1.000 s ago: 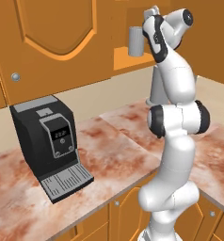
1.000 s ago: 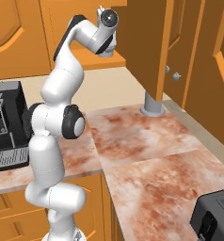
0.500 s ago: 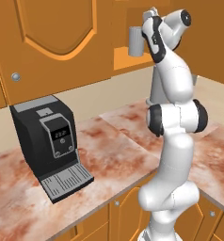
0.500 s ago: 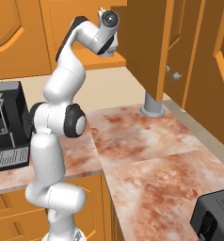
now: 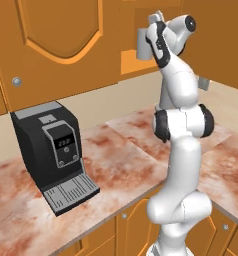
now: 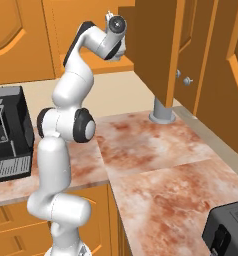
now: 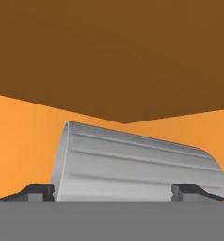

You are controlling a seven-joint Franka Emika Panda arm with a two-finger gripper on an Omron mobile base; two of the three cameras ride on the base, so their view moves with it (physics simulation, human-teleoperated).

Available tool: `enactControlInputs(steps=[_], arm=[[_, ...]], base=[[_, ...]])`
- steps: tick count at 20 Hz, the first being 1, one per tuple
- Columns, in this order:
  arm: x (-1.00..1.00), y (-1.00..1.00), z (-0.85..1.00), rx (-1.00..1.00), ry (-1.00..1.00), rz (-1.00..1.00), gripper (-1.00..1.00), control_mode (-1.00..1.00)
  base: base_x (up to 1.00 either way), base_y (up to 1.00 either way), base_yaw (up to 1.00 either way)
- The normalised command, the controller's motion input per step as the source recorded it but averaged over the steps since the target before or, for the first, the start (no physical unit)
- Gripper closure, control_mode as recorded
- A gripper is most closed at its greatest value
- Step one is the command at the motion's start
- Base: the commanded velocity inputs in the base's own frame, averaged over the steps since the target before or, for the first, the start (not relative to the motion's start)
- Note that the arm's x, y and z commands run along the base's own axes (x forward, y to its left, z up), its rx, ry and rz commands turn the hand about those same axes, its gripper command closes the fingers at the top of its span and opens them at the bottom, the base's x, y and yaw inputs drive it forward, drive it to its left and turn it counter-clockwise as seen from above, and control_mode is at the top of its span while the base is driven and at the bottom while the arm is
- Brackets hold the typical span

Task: There is a bowl on the dining counter. Grab a lemon wedge from the fridge and place it in the bowl. Then get the liquor bottle and glass cup from the cabinet and place them next to the bowl.

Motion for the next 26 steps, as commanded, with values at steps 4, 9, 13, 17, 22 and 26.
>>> enactControlInputs(steps=[4,9,13,17,22,26], arm=[[0.29,0.00,0.00,0.00,0.00,0.00,-1.00,-1.00],[0.24,0.00,0.00,0.00,0.00,0.00,-1.00,-1.00],[0.04,0.00,0.00,0.00,0.00,0.00,-1.00,-1.00],[-0.03,0.00,0.00,0.00,0.00,0.00,-1.00,-1.00],[-0.02,0.00,-0.03,0.00,0.01,0.00,-1.00,-1.00],[0.00,0.00,-0.20,0.00,0.03,0.00,-1.00,-1.00]], base=[[0.00,0.00,0.00],[0.00,0.00,0.00],[0.00,0.00,0.00],[0.00,0.00,0.00],[0.00,0.00,0.00],[0.00,0.00,0.00]])
